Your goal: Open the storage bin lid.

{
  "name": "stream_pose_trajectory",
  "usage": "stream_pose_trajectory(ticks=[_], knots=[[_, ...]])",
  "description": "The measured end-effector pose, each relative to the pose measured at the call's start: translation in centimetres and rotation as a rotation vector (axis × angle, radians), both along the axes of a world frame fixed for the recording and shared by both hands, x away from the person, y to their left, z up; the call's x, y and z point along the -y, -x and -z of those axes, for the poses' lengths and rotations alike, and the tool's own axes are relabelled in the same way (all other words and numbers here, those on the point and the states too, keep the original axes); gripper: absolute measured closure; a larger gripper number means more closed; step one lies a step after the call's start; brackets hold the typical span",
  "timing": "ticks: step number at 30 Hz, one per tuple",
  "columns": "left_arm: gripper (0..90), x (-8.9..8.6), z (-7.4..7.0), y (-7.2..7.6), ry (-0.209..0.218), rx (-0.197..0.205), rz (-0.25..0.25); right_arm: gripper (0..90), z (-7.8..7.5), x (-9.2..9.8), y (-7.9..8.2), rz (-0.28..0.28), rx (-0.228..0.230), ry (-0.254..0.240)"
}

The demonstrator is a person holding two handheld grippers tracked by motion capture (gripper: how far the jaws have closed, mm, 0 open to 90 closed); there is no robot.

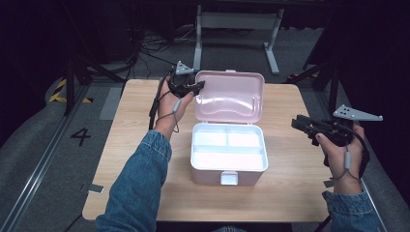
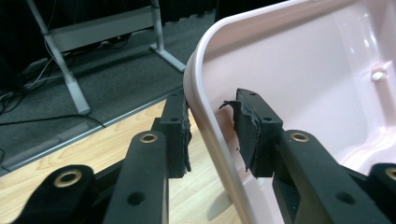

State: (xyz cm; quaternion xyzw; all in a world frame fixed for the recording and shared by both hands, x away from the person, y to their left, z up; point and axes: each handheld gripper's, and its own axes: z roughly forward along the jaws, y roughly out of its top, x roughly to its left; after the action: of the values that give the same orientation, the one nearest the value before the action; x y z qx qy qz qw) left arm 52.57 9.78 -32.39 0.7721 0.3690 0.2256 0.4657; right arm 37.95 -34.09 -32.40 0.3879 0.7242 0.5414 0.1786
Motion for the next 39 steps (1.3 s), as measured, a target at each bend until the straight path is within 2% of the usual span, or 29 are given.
stream_pose_trajectory(ticks=[4,8,11,14,21,24,30,34,39], knots=[[70.1,-0.1,0.3,-0.5,-0.001,-0.017,-0.001,65.7,0.0,0.0,-0.1,-0.005,0.000,-0.001],[69.8,0.2,0.7,-0.8,-0.033,-0.017,-0.016,65.7,0.2,0.0,-0.2,-0.005,-0.002,-0.001],[69.7,0.2,0.9,-1.1,-0.029,-0.021,-0.018,65.7,0.2,0.1,-0.2,-0.005,-0.005,-0.001],[69.8,0.1,1.2,-1.4,-0.023,-0.045,-0.019,65.7,0.3,0.1,-0.3,-0.005,-0.007,-0.001],[70.3,0.4,1.6,-1.9,-0.043,-0.056,-0.024,65.5,0.4,0.0,-0.4,-0.008,-0.016,-0.001],[70.8,0.3,1.9,-2.2,-0.042,-0.058,-0.021,65.5,0.5,-0.1,-0.4,-0.005,-0.020,0.000],[72.7,0.2,2.4,-2.7,-0.027,-0.089,-0.026,65.5,0.6,-0.1,-0.5,-0.008,-0.025,0.000],[72.6,0.3,2.8,-2.9,-0.039,-0.109,-0.030,65.5,0.7,-0.1,-0.5,-0.010,-0.024,0.002],[72.1,0.5,3.1,-3.1,-0.056,-0.107,-0.035,65.5,0.7,-0.1,-0.5,-0.011,-0.022,0.003]])
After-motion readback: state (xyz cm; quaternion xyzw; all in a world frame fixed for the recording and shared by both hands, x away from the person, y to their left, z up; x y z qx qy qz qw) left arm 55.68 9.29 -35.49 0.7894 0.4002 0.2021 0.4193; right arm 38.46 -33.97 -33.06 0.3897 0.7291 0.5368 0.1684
